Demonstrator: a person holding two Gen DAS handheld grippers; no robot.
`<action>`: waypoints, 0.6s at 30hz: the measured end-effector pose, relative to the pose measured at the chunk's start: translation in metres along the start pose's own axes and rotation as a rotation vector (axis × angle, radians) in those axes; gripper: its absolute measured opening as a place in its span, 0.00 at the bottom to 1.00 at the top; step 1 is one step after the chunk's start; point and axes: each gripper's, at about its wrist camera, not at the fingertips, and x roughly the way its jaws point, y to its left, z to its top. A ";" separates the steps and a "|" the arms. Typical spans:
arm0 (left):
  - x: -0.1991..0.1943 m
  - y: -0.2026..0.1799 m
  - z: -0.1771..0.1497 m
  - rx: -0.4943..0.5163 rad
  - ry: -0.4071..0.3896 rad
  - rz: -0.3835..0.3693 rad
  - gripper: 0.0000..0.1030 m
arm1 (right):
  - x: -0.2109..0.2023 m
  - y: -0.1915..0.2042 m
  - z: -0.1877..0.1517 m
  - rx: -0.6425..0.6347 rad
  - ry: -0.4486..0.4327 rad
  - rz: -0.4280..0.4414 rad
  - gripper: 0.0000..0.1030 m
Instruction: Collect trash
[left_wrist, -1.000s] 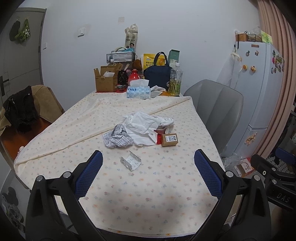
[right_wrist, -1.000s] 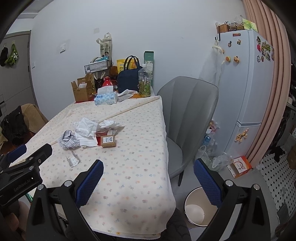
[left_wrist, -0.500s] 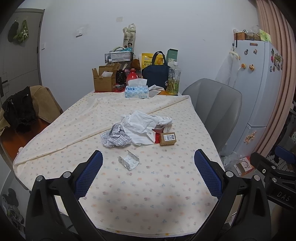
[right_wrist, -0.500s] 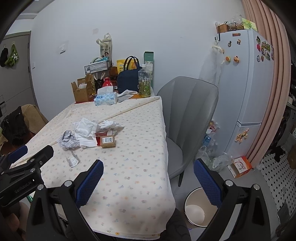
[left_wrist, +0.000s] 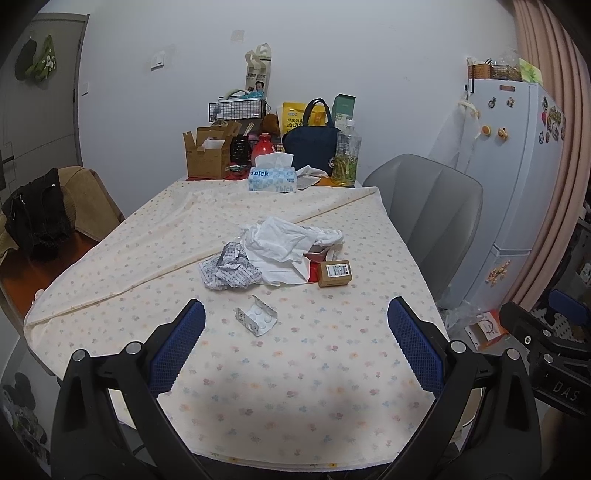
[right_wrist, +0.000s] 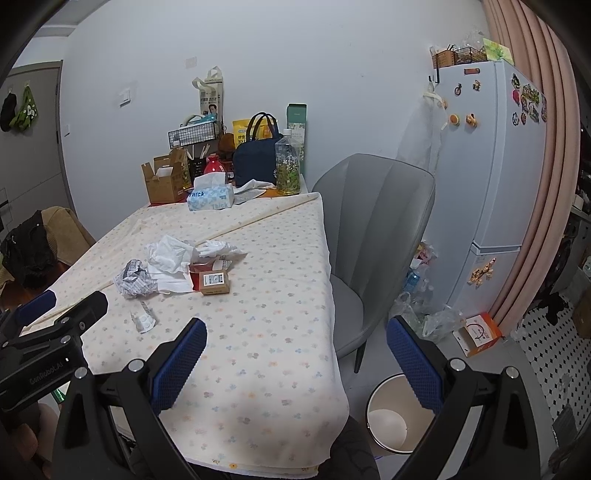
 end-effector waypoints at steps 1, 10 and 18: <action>0.000 0.001 -0.001 -0.002 -0.001 0.004 0.95 | 0.000 0.000 0.000 -0.001 -0.001 0.000 0.93; 0.005 0.016 -0.002 -0.026 0.015 0.035 0.95 | 0.006 0.013 -0.001 -0.039 -0.005 0.028 0.93; 0.014 0.040 -0.005 -0.052 0.040 0.058 0.95 | 0.026 0.026 -0.004 -0.046 0.032 0.079 0.90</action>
